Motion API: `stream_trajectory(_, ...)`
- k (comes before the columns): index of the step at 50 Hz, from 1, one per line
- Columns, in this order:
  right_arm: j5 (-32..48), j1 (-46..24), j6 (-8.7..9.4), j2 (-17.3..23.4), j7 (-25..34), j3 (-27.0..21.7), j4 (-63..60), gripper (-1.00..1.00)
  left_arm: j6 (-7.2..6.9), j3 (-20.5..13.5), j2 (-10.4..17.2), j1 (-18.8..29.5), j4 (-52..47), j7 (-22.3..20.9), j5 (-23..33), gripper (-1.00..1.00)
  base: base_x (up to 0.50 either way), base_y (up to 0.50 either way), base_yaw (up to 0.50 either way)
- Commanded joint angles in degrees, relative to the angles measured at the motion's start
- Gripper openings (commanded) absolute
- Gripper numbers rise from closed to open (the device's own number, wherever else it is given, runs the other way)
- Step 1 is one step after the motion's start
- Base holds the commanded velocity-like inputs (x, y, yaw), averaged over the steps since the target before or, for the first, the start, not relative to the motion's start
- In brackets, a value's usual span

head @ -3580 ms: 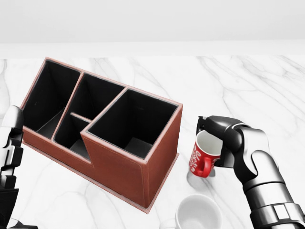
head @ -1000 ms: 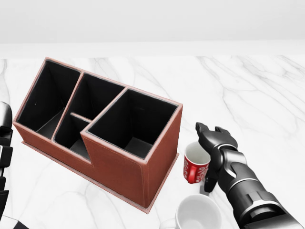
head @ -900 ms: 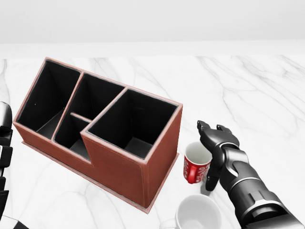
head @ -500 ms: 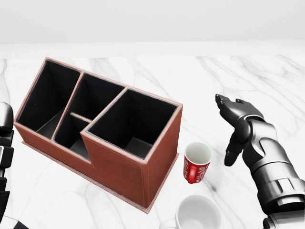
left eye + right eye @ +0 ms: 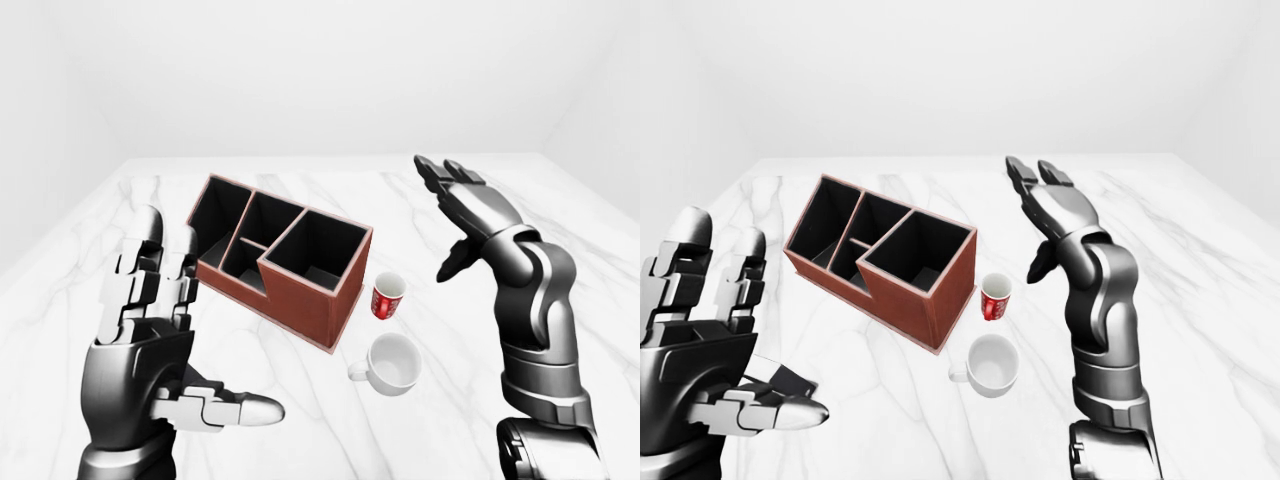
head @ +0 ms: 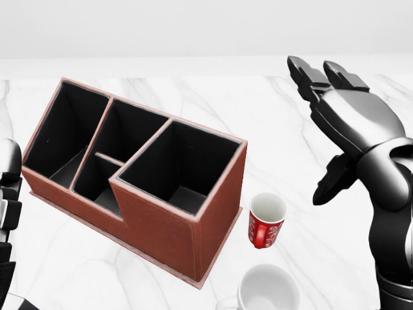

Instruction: Pick up the red mug and place it to the right of the caddy.

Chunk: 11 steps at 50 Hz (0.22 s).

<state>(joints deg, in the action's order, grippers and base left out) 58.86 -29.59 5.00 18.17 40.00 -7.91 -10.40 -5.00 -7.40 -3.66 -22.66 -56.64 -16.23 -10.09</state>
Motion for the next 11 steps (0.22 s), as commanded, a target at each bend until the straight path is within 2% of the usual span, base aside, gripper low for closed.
stream_trajectory(1, -3.2, 13.7, 0.00, -4.4, 0.0, -2.3, -29.8, 1.00, 0.00, 1.0, 0.4, -0.7, -0.5, 0.3, 0.3, 1.00, 0.00, 0.00, 0.00)
stream_trajectory(11, -10.0, 30.6, 0.00, -12.4, 0.0, -1.8, -45.3, 1.00, 0.00, 1.0, 0.3, -1.3, -1.7, 0.1, -0.1, 1.00, 0.00, 0.00, 0.00)
